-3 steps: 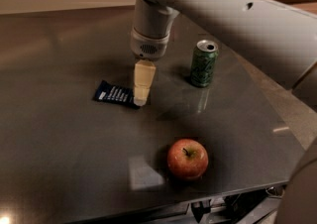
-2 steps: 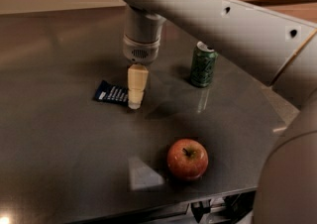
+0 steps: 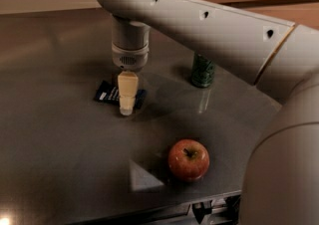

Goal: Pick rxbar blueberry

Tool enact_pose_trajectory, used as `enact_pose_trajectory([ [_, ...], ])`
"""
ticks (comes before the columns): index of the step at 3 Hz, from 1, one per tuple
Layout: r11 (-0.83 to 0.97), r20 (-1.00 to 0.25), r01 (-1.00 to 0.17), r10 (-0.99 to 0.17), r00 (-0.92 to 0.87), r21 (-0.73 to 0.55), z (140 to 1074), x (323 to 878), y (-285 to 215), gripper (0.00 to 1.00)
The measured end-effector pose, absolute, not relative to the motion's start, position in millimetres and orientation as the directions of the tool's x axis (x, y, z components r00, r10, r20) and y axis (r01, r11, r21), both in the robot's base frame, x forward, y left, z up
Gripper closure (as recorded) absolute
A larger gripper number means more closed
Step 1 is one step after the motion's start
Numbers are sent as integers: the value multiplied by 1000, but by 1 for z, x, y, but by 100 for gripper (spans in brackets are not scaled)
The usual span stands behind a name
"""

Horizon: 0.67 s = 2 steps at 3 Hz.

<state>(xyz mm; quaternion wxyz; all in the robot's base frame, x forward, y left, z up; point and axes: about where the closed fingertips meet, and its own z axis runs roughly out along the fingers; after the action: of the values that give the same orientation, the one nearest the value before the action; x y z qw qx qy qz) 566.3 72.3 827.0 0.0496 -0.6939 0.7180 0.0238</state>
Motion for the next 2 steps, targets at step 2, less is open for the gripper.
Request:
enact_pose_trajectory([
  [2,40,-71,-999,-997,-37,-35,819,555,82,18],
])
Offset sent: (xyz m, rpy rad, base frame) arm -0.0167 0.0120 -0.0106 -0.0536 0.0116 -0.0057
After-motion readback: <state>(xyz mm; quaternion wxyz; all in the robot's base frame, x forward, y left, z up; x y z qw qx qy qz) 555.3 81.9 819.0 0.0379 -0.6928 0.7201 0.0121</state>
